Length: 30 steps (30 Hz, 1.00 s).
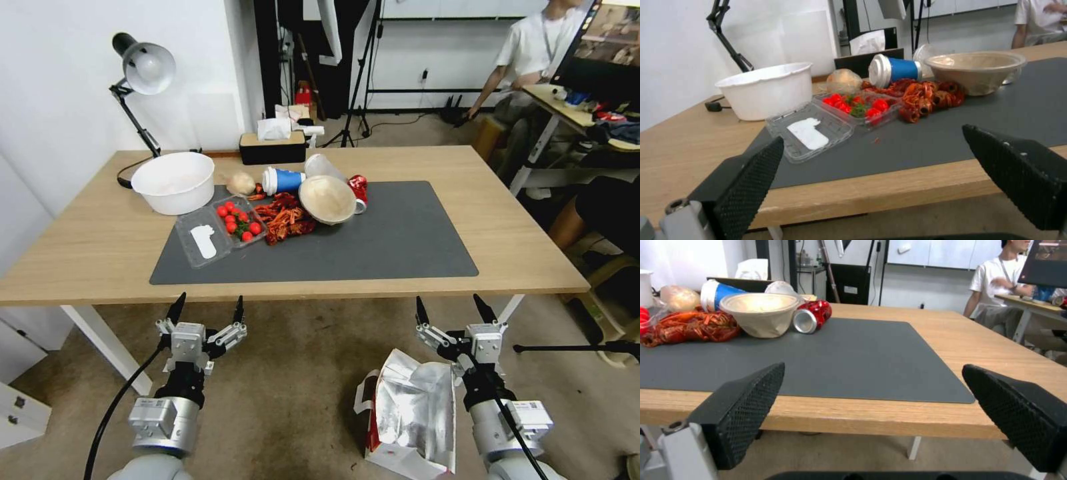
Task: Pick up the food delivery bag from the floor and place it on the table.
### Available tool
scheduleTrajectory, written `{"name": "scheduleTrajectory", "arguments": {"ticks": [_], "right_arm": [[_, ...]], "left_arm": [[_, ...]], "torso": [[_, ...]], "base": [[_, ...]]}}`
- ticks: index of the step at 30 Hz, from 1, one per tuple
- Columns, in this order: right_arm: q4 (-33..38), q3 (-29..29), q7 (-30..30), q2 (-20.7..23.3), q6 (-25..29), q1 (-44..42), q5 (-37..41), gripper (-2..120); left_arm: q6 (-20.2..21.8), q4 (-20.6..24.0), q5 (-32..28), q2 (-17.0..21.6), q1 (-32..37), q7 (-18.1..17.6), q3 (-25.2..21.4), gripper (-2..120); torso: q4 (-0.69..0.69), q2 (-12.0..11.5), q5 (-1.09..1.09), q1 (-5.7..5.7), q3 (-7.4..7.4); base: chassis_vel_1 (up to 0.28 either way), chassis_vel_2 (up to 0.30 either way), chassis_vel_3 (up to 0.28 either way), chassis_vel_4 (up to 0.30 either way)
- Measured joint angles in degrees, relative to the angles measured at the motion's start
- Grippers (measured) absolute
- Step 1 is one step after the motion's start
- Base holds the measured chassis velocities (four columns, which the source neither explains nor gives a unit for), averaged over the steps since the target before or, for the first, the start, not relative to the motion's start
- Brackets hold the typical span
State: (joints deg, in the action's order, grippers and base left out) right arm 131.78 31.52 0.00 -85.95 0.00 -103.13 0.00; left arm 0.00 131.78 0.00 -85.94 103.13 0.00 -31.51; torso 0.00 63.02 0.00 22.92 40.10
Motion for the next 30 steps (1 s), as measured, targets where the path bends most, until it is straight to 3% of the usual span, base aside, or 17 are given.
{"name": "scheduleTrajectory", "arguments": {"ticks": [13, 17, 19, 20, 26, 28, 30], "right_arm": [[0.0, 0.0, 0.0, 0.1, 0.0, 0.0, 0.0, 100], [2.7, 0.4, 1.1, 3.2, -0.3, 0.3, 1.7, 100], [7.0, 1.3, 2.8, 8.3, -0.6, 1.0, 4.3, 100], [7.5, 1.2, 3.0, 9.0, -1.4, 1.4, 5.5, 100], [7.9, 1.4, 2.7, 10.1, -2.4, 1.9, 7.1, 100], [7.9, 1.6, 2.4, 10.2, -2.3, 1.8, 7.2, 100], [7.9, 1.6, 2.4, 10.1, -2.3, 1.8, 7.2, 100]], "left_arm": [[0.0, 0.0, -0.1, 0.1, -0.1, 0.0, 0.0, 100], [-0.6, -0.2, -4.6, 2.5, -3.3, -0.9, -0.6, 100], [-1.3, -0.5, -9.9, 5.4, -7.0, -2.1, -1.4, 100], [-0.9, -0.5, -10.9, 6.0, -7.5, -2.0, -1.4, 100], [-1.3, -1.0, -12.0, 6.5, -7.4, -1.2, -1.4, 100], [-4.8, -2.2, -11.9, 6.4, -7.3, -0.6, -1.8, 100], [-5.6, -2.4, -11.7, 6.3, -7.3, -0.5, -1.9, 100]], "torso": [[0.0, 0.0, 0.0, 0.0, 0.0], [-0.01, 0.0, 0.04, 0.0, 0.0], [-0.01, 0.0, -0.08, 0.0, 0.0], [-0.02, 0.0, 0.01, 0.01, 0.0], [0.01, 0.0, 0.01, 0.0, 0.0], [0.0, 0.0, 0.0, 0.0, 0.0], [0.0, 0.0, 0.0, 0.01, 0.01]], "base": [[0.0, 0.0, 0.0, 0.0], [0.0, 0.0, 0.0, 0.0], [0.0, 0.0, 0.0, 0.0], [0.0, 0.0, 0.0, 0.0], [0.0, 0.0, 0.0, 0.0], [0.0, 0.0, 0.0, 0.0], [0.0, 0.0, 0.0, 0.0]]}}
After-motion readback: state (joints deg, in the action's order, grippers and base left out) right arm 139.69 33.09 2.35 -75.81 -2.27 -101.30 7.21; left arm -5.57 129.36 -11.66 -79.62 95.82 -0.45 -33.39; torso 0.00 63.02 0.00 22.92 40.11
